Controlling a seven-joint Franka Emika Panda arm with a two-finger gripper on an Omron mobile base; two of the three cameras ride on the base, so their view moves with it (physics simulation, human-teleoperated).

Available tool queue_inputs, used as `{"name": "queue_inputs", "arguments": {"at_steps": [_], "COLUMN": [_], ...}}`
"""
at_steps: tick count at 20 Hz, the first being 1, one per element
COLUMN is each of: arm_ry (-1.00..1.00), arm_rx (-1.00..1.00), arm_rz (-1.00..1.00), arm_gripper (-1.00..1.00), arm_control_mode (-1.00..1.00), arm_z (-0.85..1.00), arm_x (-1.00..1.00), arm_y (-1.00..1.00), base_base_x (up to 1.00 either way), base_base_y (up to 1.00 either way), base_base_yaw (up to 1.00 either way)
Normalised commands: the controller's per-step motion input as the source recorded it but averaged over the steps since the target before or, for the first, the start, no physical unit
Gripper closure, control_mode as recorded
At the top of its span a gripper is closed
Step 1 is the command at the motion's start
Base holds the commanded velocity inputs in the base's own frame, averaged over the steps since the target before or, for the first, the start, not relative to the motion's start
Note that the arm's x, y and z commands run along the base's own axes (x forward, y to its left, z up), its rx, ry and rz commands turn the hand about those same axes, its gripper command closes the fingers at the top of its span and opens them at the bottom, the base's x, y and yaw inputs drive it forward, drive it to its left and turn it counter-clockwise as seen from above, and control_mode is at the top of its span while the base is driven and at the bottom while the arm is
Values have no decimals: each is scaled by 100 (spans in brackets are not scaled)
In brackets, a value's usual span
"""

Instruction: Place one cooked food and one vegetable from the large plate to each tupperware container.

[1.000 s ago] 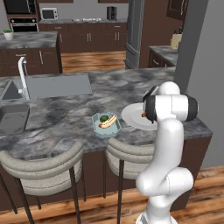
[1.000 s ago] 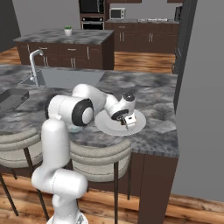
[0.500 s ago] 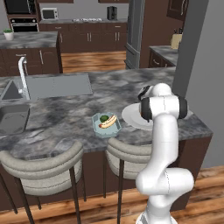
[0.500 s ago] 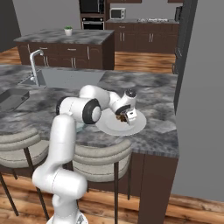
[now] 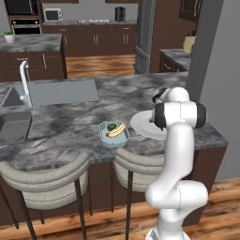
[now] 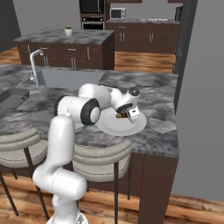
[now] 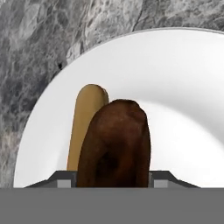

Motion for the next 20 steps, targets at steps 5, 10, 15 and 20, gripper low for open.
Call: {"name": "queue_inputs", "arguments": {"at_steps": [5,10,15,20], "arm_ry": [-19,-3,0,0], "arm_rx": [-1,-13,-18,-16], "arm_rz": [8,18,22,5], "arm_gripper": [100,100,100,100], "arm_control_mode": [-100,-100,-100,-100], "arm_z": [51,56,72,69], "arm_x": [-61,-100,-100,-93], "arm_y": [0,0,18,77], "base_base_x": [0,0,0,0], "base_base_y": [0,0,0,0], "base_base_yaw": [0,0,0,0]}}
